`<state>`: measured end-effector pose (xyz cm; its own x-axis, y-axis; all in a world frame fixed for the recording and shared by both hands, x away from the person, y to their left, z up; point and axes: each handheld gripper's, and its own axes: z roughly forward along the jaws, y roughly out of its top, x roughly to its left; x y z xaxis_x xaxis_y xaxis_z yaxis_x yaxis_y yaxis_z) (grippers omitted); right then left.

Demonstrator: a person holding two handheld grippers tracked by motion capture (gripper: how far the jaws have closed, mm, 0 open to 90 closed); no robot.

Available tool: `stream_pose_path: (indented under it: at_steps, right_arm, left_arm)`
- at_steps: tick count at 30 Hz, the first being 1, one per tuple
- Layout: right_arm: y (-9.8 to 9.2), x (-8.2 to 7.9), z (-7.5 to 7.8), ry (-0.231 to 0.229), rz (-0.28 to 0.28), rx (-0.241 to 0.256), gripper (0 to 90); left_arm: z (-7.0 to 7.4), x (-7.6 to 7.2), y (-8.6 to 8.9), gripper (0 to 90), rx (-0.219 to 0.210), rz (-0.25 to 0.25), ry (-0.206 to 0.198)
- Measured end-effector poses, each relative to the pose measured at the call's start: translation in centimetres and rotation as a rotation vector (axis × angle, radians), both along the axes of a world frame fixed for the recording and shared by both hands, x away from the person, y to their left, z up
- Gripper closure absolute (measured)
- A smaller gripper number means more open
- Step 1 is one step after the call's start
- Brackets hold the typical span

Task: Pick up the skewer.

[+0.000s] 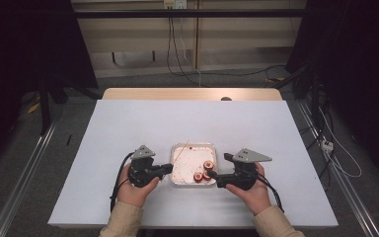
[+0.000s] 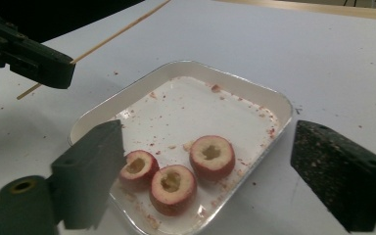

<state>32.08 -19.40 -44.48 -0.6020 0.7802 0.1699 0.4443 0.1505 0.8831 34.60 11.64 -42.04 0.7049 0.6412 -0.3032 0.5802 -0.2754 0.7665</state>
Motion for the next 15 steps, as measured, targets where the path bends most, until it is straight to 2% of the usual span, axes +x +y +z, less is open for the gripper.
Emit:
stream_pose_path:
  at_steps: [4,7,15]
  right_arm:
    - [0.7,0.2,0.0,0.011,0.037,-0.003,26.6]
    - [1.4,0.4,-0.2,0.036,0.062,-0.01,34.3]
    - [2.7,0.6,-0.8,0.063,0.107,-0.038,47.2]
  left_arm:
    - [0.1,-0.1,0.1,88.9,-0.007,-0.007,-0.012]
    - [0.1,-0.2,0.3,88.9,-0.024,-0.009,-0.023]
    - [0.1,-0.5,0.4,88.9,-0.03,-0.012,-0.034]
